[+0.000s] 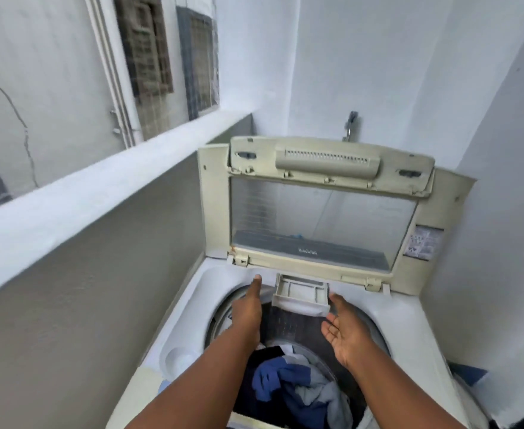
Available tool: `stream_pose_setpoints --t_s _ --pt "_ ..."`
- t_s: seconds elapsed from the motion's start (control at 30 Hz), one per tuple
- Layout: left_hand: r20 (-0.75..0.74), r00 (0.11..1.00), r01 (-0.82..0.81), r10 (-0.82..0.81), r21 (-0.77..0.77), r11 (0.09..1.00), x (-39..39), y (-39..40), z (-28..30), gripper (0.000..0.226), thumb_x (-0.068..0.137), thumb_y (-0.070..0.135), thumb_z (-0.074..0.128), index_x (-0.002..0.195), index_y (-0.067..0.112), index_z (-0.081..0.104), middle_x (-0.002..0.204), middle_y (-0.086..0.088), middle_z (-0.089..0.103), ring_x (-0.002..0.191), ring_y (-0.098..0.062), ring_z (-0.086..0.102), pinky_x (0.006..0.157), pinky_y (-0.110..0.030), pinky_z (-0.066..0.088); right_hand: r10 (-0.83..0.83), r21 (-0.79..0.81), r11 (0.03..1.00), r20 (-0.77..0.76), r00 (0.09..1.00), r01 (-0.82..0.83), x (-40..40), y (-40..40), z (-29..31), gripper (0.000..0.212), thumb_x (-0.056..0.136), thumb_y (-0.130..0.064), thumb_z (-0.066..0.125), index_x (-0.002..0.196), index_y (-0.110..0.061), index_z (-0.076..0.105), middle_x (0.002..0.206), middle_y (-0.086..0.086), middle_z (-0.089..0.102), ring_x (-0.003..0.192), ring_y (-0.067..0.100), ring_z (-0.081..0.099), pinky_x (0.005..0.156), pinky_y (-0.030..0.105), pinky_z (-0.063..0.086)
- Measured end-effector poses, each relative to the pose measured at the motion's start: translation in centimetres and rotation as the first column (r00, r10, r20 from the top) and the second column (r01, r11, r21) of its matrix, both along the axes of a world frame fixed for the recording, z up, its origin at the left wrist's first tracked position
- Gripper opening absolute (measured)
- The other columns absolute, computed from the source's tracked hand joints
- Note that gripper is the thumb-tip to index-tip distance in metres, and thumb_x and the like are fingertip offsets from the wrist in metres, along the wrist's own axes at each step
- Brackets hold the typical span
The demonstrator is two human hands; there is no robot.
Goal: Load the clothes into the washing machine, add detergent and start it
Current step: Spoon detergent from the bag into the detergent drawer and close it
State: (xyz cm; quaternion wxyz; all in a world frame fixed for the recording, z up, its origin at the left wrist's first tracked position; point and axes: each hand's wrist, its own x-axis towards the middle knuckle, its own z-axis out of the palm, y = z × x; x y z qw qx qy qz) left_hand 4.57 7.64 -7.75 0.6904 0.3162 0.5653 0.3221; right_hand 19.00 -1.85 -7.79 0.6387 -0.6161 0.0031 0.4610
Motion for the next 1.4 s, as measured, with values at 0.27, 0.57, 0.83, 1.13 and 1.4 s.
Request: stream_pose_setpoints --t_s 0.27,0.57,0.83,1.13,1.4 --pt "-0.216 0.969 -0.022 0.116 0.394 0.919 -7.3 -5.9 9.2 0.088 0.085 0.063 0.053 0.147 0.005 0.027 0.151 -0.012 0.035 0.138 -0.026 0.036 0.109 -0.031 0.028 0.441 -0.213 0.897 0.467 0.767 -0.387 -3.1 -1.0 6.1 0.056 0.073 -0.054 0.070 0.114 -0.018 0.057 0.114 0.006 0.057 0.100 0.027 0.053 0.089 0.040 0.048" --pt "-0.451 0.801 -0.012 0.394 0.645 0.764 -19.8 -14.3 19.1 0.097 0.079 0.074 0.048 0.150 0.013 0.022 0.154 -0.010 0.031 0.140 -0.024 0.034 0.114 -0.035 0.026 0.583 -0.071 0.682 0.654 0.482 -0.728 -14.6 -2.2 15.9 0.063 0.056 -0.066 0.069 0.096 -0.020 0.055 0.076 -0.001 0.050 0.065 0.016 0.046 0.062 0.029 0.042" --pt "-0.373 0.749 0.003 0.548 0.828 0.560 -31.1 -19.6 28.2 0.088 0.080 0.068 0.055 0.148 0.020 0.027 0.149 -0.004 0.039 0.134 -0.018 0.041 0.110 -0.035 0.034 0.566 0.013 0.364 0.791 0.233 -0.931 -29.2 -5.6 25.7 0.065 0.066 -0.061 0.073 0.118 -0.026 0.055 0.118 -0.001 0.059 0.108 0.017 0.056 0.095 0.041 0.048" --pt "-0.554 0.578 0.191 0.599 0.806 0.561 -47.1 -18.9 31.4 0.070 0.083 0.053 0.062 0.138 0.014 0.042 0.139 -0.007 0.050 0.126 -0.017 0.050 0.104 -0.030 0.040 0.306 -0.209 0.166 0.940 -0.151 -0.964 -44.3 -4.0 31.3 0.013 0.079 -0.024 0.073 0.090 -0.018 0.070 0.081 -0.003 0.068 0.069 0.010 0.060 0.060 0.022 0.042" --pt "-0.782 0.524 0.418 0.338 0.582 0.698 -53.2 -14.6 29.7 0.057 0.075 0.066 0.064 0.116 0.026 0.061 0.109 0.006 0.067 0.100 -0.012 0.063 0.093 -0.032 0.050 0.247 -0.711 0.288 0.703 -0.667 -0.642 -48.9 -0.1 31.8 0.010 0.071 -0.028 0.069 0.081 -0.026 0.071 0.082 -0.001 0.072 0.074 0.020 0.069 0.052 0.023 0.043"
